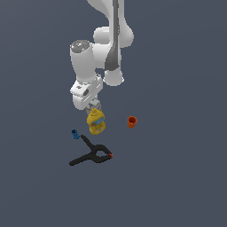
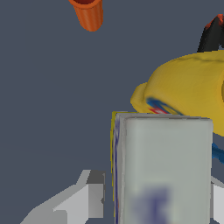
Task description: Pick up a designated object from a clutter of objects.
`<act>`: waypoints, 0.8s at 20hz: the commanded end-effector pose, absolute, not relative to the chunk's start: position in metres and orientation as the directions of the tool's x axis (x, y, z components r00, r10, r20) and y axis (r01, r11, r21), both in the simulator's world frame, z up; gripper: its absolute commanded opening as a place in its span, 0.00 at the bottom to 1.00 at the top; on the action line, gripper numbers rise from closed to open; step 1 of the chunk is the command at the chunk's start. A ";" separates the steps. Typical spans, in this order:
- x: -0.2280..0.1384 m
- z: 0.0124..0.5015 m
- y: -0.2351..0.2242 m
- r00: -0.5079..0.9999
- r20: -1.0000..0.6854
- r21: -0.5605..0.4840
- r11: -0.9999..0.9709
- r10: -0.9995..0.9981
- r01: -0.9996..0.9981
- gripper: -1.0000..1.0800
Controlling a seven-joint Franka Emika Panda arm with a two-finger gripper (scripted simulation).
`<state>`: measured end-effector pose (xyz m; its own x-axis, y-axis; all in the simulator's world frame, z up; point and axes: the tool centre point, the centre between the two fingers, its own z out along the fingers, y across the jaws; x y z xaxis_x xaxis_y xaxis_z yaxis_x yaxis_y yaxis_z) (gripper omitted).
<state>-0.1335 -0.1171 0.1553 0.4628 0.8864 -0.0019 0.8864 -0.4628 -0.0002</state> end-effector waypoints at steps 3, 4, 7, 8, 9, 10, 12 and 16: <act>-0.133 0.155 -0.117 0.463 -0.002 0.001 -0.463 0.886 0.886 0.00; -0.133 0.155 -0.117 0.463 -0.002 0.001 -0.463 0.886 0.886 0.00; -0.133 0.155 -0.117 0.463 -0.002 0.001 -0.463 0.886 0.886 0.00; -0.133 0.155 -0.117 0.463 -0.002 0.001 -0.463 0.886 0.886 0.00; -0.133 0.155 -0.117 0.463 -0.002 0.001 -0.463 0.886 0.886 0.00; -0.133 0.155 -0.117 0.463 -0.001 0.002 -0.463 0.886 0.886 0.00; -0.133 0.156 -0.117 0.463 -0.001 0.002 -0.463 0.886 0.886 0.00; -0.129 0.162 -0.118 0.463 -0.001 0.002 -0.463 0.886 0.886 0.00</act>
